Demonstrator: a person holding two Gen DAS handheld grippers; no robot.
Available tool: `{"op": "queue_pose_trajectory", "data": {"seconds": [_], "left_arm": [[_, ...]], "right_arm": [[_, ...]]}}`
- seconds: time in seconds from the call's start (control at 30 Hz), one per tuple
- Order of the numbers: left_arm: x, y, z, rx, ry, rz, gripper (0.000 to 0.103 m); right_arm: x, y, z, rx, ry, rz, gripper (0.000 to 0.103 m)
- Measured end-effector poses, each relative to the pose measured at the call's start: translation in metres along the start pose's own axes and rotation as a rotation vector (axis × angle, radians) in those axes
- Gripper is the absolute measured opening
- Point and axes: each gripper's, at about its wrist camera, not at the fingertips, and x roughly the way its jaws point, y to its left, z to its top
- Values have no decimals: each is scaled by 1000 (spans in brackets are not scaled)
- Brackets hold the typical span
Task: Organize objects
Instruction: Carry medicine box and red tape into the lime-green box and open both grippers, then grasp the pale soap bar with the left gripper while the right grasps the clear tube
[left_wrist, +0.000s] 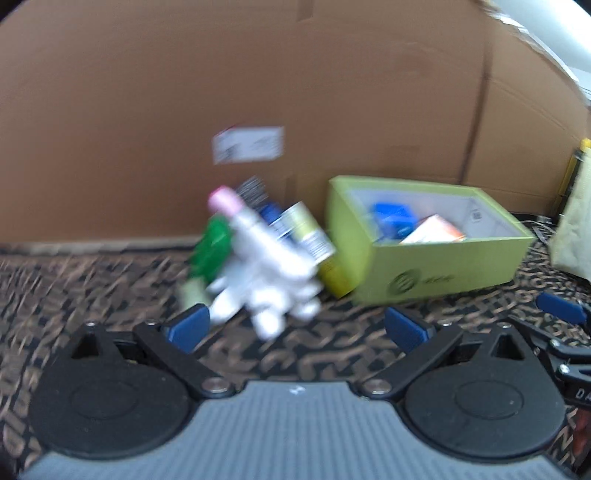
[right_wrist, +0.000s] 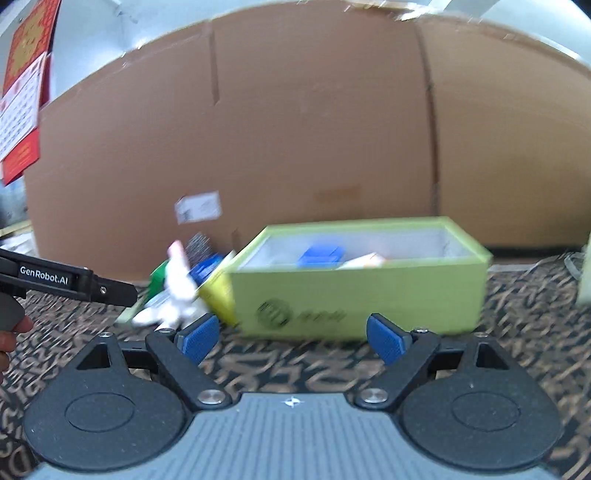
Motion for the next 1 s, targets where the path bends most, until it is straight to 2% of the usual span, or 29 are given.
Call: {"op": "queue_pose_trajectory", "data": {"seconds": [0.13,0.3,0.47,0.57,0.63,0.7,0.77,0.8,0.83,0.87,0.93,1.0], "left_arm": [[3,37,-22,-62,44,83,103],[7,69,-36,-107,67,105,103],[31,91,-17,-193,56,100,103],[54,97,-1,-244,52,96,95],[73,99,7,-252,60,88,84],[92,101,11,-260,87,93,79],[107,104,11,-268,118,90,68],[112,104,10,-257,125,86,56],[111,103,9,-222,113,96,34],[111,104,8,-197,127,88,24],[105,111,5,-197,136,61,23],[95,120,-1,-205,144,45,23]], "right_arm": [[7,24,-15,10,63,56,90],[13,45,-24,1,117,84,90],[14,56,-23,-4,127,80,90],[15,61,-22,-8,134,82,90],[17,65,-21,-15,145,83,86],[20,67,-21,-26,159,87,80],[26,72,-18,-42,172,93,69],[29,74,-17,-52,176,94,66],[33,78,-15,-68,179,97,61],[37,83,-12,-83,180,102,57],[46,93,-7,-119,173,115,51],[58,107,-1,-163,161,127,49]]}}
